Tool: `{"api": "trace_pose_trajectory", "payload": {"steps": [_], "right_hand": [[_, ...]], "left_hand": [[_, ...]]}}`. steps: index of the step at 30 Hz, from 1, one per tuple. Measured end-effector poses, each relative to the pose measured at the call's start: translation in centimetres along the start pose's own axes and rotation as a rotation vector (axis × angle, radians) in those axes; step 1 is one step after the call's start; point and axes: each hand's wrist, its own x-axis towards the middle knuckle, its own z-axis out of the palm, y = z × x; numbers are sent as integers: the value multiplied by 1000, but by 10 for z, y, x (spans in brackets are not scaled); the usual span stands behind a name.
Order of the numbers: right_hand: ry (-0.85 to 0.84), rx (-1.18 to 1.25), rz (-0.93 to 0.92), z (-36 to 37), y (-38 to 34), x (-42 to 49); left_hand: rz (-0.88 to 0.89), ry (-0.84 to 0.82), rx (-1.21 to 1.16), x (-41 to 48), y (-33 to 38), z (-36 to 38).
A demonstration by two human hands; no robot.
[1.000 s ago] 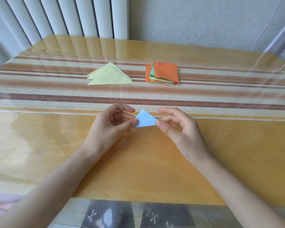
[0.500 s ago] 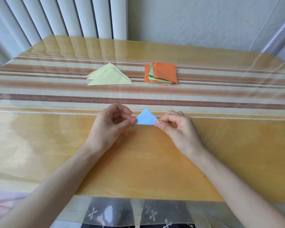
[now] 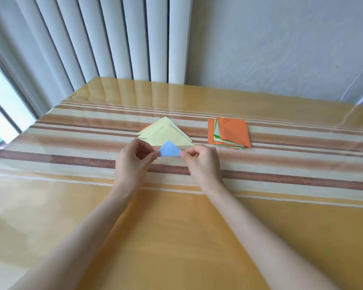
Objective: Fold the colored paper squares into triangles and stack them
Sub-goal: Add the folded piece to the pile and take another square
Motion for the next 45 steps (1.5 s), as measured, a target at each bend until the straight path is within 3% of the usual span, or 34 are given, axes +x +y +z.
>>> {"api": "trace_pose_trajectory", "payload": {"steps": [9, 15, 18, 21, 25, 31, 39, 42, 45], "right_hand": [[38, -473, -51, 34, 4, 40], [149, -582, -98, 38, 3, 40], [134, -598, -334, 41, 4, 34], [-118, -620, -599, 35, 4, 27], [-408, -664, -497, 22, 1, 25], [-248, -721, -386, 12, 8, 19], [-270, -782, -362, 15, 1, 18], [-270, -832, -400, 19, -5, 15], [-262, -826, -417, 22, -5, 14]], "left_hand": [[171, 22, 401, 46, -13, 22], [297, 16, 667, 48, -21, 25], [466, -20, 854, 41, -26, 22], [586, -116, 891, 24, -29, 15], [461, -212, 849, 11, -27, 12], [311, -279, 871, 4, -26, 13], [307, -199, 953, 6, -17, 22], [243, -297, 1000, 5, -6, 27], [216, -295, 1024, 10, -1, 29]]}}
